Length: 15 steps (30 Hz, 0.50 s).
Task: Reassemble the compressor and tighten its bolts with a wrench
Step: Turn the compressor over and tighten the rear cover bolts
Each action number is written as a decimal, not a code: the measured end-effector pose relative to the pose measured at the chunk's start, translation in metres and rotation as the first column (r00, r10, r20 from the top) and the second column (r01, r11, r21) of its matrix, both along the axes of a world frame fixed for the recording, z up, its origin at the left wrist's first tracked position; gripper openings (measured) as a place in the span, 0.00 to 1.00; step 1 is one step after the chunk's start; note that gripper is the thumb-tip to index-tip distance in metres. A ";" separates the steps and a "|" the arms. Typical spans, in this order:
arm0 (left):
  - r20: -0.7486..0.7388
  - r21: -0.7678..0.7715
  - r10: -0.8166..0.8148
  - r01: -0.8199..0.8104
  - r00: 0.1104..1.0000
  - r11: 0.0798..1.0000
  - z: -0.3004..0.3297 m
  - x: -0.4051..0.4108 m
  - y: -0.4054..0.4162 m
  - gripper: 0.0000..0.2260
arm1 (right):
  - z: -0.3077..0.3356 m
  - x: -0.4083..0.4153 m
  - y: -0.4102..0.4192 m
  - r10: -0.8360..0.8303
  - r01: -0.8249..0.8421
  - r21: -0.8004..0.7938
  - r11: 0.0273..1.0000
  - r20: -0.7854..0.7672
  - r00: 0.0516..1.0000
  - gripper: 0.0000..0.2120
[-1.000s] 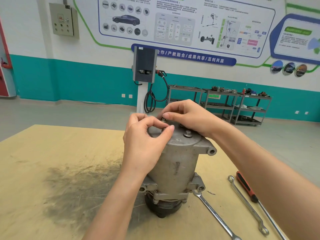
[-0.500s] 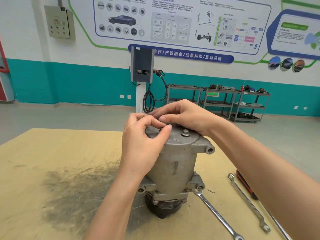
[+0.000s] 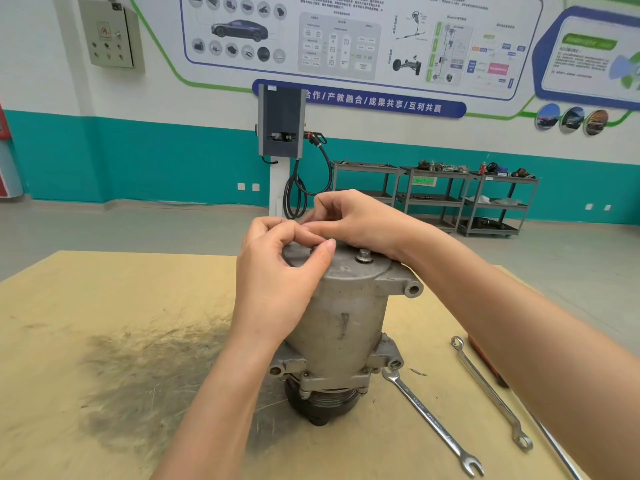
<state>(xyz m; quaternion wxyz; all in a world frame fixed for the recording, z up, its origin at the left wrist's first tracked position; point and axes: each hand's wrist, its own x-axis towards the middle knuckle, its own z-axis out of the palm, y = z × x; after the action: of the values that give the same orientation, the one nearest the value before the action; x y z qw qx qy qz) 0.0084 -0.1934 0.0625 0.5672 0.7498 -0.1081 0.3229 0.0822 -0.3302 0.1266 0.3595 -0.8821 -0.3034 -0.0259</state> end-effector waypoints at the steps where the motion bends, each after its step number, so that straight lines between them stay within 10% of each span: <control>1: -0.002 -0.001 -0.003 0.003 1.000 1.000 0.000 0.000 0.000 0.04 | -0.001 0.001 0.000 -0.005 0.005 0.009 1.000 -0.002 1.000 0.10; 15: 0.003 -0.001 0.004 -0.004 1.000 1.000 -0.001 0.001 -0.001 0.04 | 0.000 -0.005 -0.008 0.053 -0.051 0.034 0.998 -0.054 0.997 0.05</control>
<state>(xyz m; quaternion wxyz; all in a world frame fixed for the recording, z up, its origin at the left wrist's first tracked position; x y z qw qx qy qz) 0.0089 -0.1940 0.0615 0.5667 0.7493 -0.1075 0.3254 0.0775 -0.3386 0.1268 0.3827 -0.8682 -0.3159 0.0027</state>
